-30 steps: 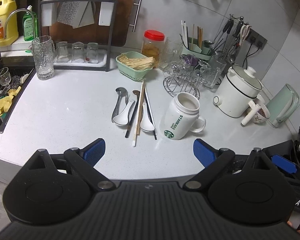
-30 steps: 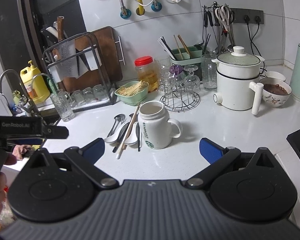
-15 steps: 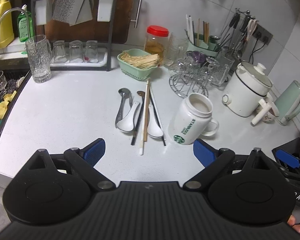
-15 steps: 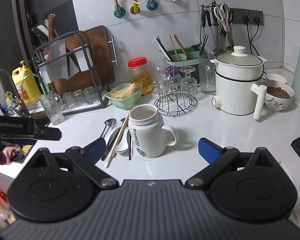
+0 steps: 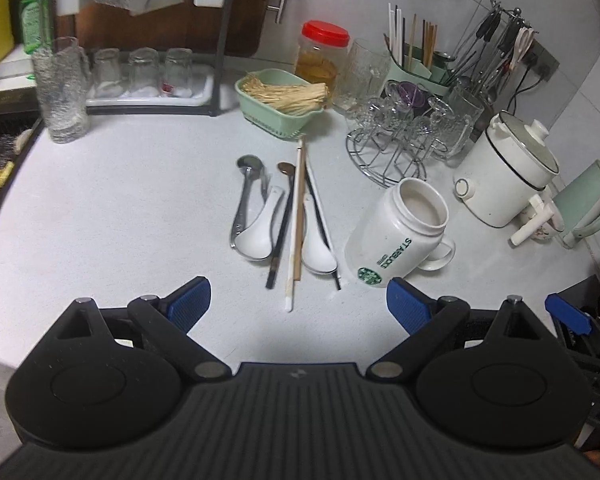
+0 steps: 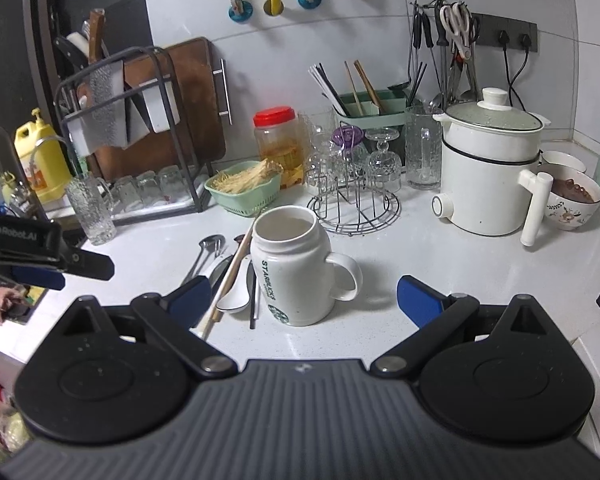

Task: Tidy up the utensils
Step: 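Move the right tool to the white Starbucks mug and close on its rim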

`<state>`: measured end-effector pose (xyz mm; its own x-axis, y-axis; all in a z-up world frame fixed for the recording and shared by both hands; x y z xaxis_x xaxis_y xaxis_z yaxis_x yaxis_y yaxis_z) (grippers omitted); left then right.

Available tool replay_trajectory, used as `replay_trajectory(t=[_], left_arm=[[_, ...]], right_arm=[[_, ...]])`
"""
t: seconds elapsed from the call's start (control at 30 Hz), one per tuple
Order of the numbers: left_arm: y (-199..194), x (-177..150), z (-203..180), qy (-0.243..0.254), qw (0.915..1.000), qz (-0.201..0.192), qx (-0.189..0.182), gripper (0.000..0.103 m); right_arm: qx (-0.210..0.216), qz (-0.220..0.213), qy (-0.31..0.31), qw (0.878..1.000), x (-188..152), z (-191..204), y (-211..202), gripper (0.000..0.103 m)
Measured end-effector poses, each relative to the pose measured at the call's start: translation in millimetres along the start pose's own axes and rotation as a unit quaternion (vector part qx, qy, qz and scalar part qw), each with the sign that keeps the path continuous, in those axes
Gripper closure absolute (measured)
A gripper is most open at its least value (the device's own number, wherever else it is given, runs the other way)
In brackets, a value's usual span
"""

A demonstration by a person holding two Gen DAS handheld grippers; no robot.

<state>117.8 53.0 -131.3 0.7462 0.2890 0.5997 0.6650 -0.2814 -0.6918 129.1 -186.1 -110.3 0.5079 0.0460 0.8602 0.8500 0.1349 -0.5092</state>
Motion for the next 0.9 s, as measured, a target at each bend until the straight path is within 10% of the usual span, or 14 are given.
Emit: replay_trajectory(t=[0.63, 0.9], left_arm=[[101, 55, 54, -0.003, 0.9964, 0.07, -0.049, 0.008], [128, 71, 67, 0.048, 0.9946, 0.074, -0.055, 0.023]], right_arm=[[-0.023, 0.053, -0.031, 0.998, 13, 36, 79, 0.002], [-0.06, 0.059, -0.07, 0.994, 20, 47, 111, 0.002]])
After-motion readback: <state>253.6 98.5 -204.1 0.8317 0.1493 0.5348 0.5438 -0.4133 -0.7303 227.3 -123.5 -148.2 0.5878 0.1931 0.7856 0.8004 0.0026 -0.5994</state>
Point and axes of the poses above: each gripper's, at about its wrist camera, not at the fingertips, and y roughly the way its jaws point, z to its left, x to its top, the point moved 7 cm from there along y, roughly the way its jaws point, and after that the axes turned 11 degrees about -x, right-handed, at the moved point
